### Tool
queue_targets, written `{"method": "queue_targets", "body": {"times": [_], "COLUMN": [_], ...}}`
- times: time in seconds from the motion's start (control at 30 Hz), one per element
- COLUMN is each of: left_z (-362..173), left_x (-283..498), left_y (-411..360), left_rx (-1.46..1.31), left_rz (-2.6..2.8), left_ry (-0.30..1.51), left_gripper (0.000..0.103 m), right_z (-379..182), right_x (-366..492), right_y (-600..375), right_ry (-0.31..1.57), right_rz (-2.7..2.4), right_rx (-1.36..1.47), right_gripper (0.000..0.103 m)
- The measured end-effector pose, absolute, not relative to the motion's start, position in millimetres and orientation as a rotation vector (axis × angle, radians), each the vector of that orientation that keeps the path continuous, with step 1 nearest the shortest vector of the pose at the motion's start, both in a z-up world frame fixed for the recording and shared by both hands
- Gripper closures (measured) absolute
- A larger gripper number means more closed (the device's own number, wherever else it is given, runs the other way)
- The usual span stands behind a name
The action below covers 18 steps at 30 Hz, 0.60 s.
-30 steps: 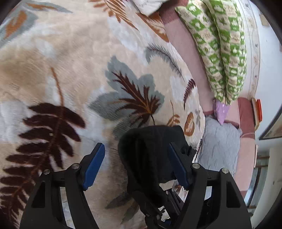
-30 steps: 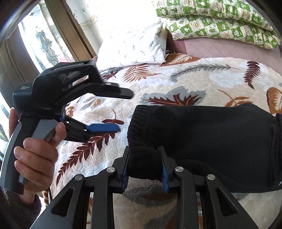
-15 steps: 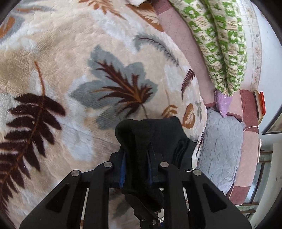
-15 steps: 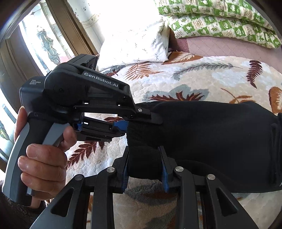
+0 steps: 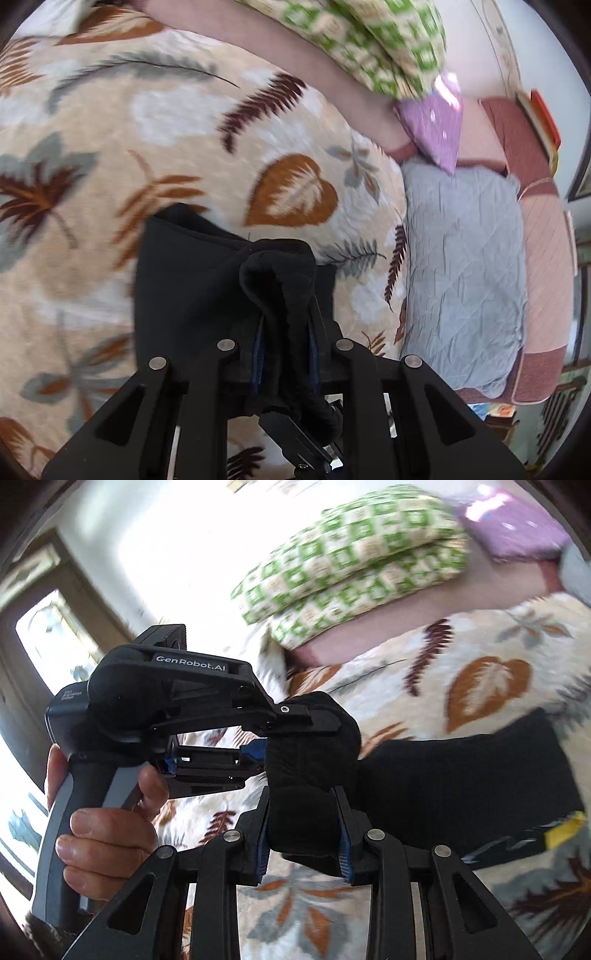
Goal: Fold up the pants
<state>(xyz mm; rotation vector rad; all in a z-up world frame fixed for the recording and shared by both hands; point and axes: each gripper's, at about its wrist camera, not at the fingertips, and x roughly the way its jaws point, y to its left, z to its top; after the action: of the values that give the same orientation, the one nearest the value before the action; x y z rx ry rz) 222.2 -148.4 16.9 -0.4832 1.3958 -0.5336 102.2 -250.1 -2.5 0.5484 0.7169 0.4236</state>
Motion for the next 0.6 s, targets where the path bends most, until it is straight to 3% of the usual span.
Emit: {"method": "queue_targets", "body": {"times": [0.27,0.37,0.47,0.6], "left_z": [-21,-35,-32,-13], "left_x": [222,225,226,223], "left_y": [-260,-277,-283,-276], "left_rx": [-0.269,-0.231,-0.225,-0.24], "left_rz": [-0.505,-0.483,-0.503,-0.55], "left_ry": [1.461,1.49,1.503,1.516], "left_gripper": [0.086,0.079,0.064,0.063], "right_z": [-43,-64,-87,-109], "right_x": [93,92,93,87], "right_y": [-370,-398,-417,-442], "right_ry": [0.693,0.694,0.697,0.674], "right_rz": [0.307,0.272,0.262,0.29], "right_rx": [0.79,0.857,0.955,1.164], "right_gripper": [0.073,0.072,0.069,0.068]}}
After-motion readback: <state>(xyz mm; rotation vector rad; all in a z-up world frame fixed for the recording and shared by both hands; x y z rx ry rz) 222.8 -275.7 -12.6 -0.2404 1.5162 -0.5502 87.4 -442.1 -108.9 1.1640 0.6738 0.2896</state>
